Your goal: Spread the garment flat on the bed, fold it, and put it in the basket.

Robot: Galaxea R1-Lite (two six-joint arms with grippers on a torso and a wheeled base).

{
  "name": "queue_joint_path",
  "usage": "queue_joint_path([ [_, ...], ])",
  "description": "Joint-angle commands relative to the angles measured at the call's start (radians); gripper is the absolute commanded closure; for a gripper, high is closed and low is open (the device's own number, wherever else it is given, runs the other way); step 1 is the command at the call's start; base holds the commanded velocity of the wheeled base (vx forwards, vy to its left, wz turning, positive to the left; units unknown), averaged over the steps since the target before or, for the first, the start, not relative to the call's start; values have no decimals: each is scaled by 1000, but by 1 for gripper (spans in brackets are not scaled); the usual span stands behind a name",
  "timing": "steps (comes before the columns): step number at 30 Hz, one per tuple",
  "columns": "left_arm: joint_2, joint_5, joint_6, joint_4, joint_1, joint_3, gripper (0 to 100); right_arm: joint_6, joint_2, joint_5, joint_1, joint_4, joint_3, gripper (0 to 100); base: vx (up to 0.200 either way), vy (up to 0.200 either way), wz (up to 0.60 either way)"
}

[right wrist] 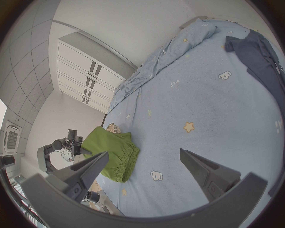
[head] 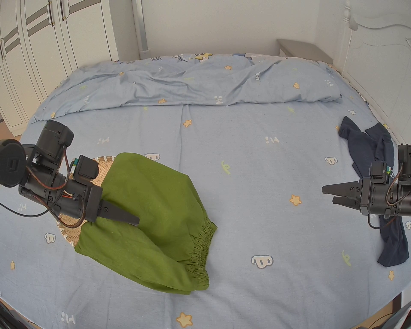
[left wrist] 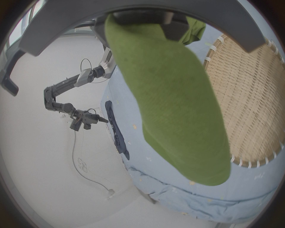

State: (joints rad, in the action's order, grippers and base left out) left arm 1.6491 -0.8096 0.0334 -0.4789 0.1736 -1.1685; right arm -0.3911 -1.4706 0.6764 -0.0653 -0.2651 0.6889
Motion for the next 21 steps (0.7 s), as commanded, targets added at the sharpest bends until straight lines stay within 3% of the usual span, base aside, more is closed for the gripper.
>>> queue_joint_path([
  [1, -114, 4, 26, 25, 1, 46, 100, 0, 3, -1, -1, -2, 0, 0, 0, 0, 0],
  [6, -181, 4, 26, 135, -20, 95, 100, 0, 4, -3, -1, -2, 0, 0, 0, 0, 0],
  [15, -256, -11, 5, 663, -267, 274, 100, 0, 9, -3, -1, -2, 0, 0, 0, 0, 0],
  [21, -149, -23, -75, 780, -379, 293, 100, 0, 9, -3, -1, -2, 0, 0, 0, 0, 0],
])
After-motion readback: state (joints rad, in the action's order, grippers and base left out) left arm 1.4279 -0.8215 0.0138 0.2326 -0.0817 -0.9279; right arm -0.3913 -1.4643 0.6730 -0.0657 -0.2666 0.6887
